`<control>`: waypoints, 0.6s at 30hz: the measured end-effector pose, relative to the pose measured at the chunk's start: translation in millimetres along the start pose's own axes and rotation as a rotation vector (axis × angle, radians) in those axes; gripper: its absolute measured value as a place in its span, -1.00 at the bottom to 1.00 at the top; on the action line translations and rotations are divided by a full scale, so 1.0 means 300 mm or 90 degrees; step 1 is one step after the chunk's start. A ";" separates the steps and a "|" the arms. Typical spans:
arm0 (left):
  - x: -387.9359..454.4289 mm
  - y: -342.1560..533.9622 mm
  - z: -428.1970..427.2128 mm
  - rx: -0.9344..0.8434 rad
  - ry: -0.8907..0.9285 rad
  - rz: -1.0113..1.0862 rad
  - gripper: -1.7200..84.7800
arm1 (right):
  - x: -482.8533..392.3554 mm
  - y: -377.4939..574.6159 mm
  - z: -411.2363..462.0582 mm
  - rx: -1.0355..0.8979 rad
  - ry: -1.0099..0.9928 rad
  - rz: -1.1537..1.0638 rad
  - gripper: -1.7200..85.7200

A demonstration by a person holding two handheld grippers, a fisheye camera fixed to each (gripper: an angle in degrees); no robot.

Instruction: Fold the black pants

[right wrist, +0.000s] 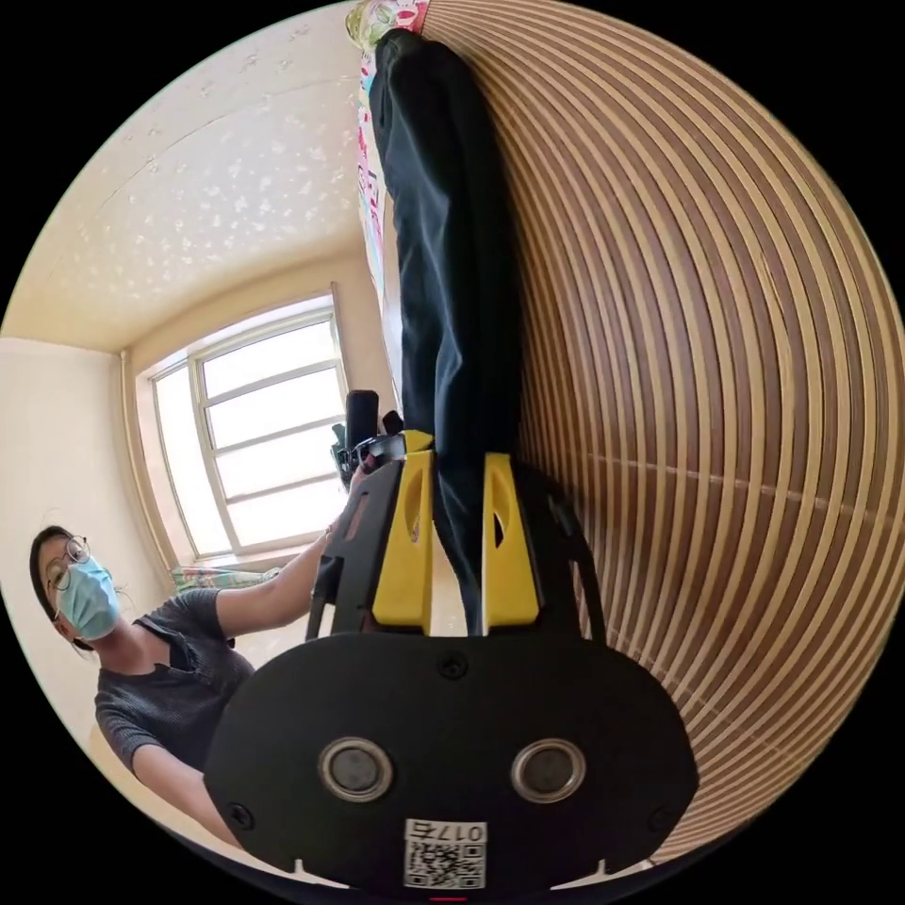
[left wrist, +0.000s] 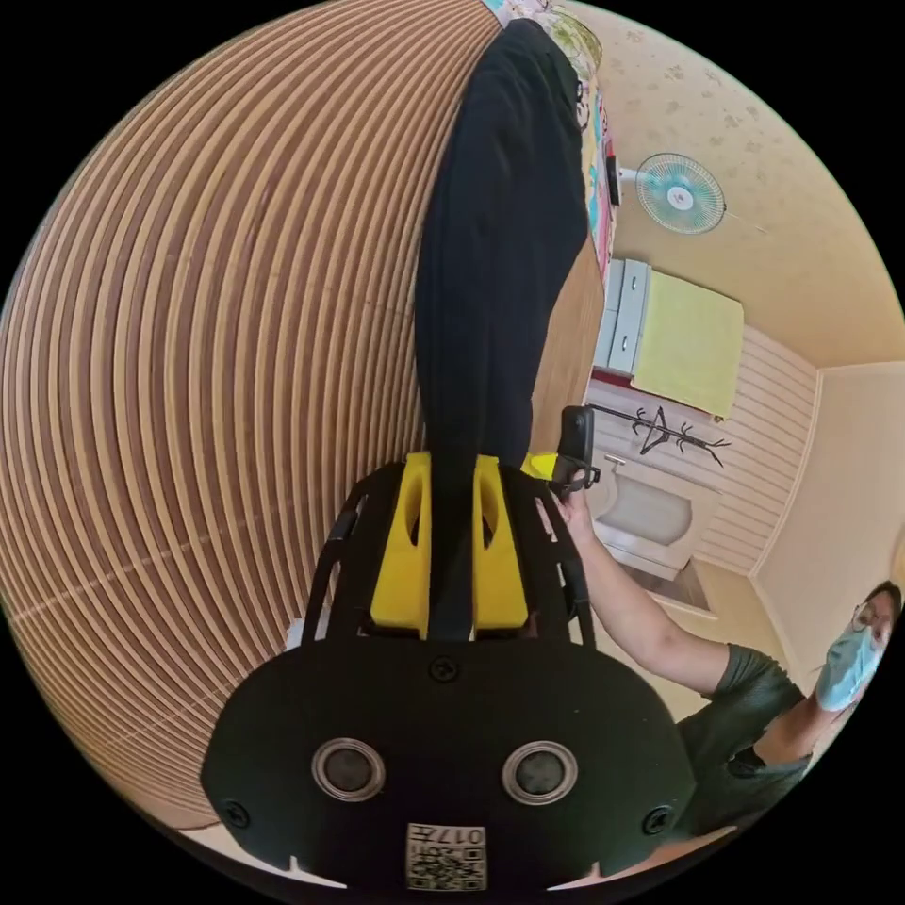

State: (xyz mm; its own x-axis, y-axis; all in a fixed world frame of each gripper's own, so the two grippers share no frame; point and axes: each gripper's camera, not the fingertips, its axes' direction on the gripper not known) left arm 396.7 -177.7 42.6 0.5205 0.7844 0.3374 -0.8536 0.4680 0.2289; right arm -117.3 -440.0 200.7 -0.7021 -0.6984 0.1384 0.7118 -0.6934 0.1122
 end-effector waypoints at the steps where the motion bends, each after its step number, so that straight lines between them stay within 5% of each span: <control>1: 0.018 0.021 -0.010 0.011 0.010 0.010 -0.82 | -0.025 0.030 -0.017 0.017 -0.045 -0.023 -0.85; 6: 0.252 0.304 -0.157 0.105 0.162 0.136 -0.84 | -0.251 0.229 -0.091 0.058 -0.210 -0.135 -0.89; 18: 1.367 1.016 -0.424 0.189 0.134 0.532 -0.86 | -1.390 0.711 -0.172 0.028 -0.144 -0.579 -0.91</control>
State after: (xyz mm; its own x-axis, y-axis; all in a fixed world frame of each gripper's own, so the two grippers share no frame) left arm 347.2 338.5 134.7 -0.3040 0.8928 0.3324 -0.8954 -0.3869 0.2204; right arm 326.6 -305.8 116.0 -0.9726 0.1622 0.1667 -0.1052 -0.9459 0.3071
